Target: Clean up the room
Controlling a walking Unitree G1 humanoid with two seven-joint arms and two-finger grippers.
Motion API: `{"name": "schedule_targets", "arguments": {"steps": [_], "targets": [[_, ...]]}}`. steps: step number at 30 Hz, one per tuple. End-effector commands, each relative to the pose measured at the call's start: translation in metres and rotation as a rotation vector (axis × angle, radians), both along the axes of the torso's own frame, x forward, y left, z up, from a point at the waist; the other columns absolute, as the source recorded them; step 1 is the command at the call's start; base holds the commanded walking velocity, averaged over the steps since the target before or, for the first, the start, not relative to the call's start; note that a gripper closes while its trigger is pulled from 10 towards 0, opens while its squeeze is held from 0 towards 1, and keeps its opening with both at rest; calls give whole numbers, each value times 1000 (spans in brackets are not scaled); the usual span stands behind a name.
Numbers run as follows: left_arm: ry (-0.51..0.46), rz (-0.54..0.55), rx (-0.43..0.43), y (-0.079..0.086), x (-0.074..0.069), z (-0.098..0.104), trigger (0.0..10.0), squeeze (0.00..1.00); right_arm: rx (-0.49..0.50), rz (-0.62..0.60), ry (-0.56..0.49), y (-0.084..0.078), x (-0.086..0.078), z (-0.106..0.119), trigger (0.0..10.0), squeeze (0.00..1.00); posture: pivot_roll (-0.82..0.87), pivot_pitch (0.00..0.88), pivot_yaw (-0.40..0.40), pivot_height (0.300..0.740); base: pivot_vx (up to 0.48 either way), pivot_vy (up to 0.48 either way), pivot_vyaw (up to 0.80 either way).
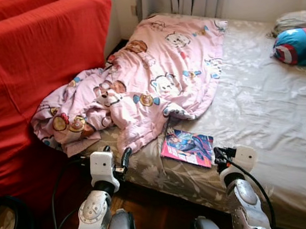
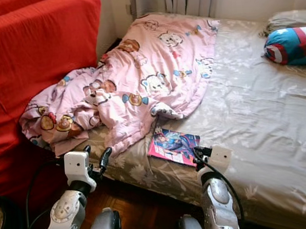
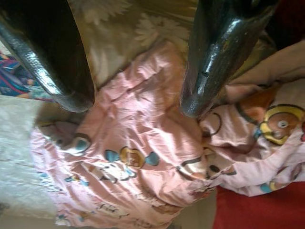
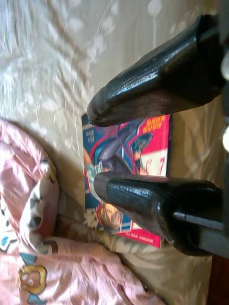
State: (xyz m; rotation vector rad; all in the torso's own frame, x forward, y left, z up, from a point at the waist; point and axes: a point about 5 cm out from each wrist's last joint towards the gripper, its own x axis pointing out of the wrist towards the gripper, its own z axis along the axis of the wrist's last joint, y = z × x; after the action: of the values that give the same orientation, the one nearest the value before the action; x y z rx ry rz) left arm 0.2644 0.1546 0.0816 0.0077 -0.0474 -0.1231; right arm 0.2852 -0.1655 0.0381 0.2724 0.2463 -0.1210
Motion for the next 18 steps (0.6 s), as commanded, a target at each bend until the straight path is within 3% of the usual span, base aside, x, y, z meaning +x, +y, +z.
{"name": "schedule_targets", "arguments": {"steps": [1, 18], "targets": [[22, 1, -9, 0, -2, -4, 10000, 0, -2, 8, 8, 1, -1, -3, 10000, 0, -19, 165, -7, 642, 281, 0, 0], [23, 0, -9, 0, -2, -3, 10000, 0, -21, -10, 36, -3, 1, -8, 10000, 0, -15, 177, -9, 642, 287, 0, 0]]}}
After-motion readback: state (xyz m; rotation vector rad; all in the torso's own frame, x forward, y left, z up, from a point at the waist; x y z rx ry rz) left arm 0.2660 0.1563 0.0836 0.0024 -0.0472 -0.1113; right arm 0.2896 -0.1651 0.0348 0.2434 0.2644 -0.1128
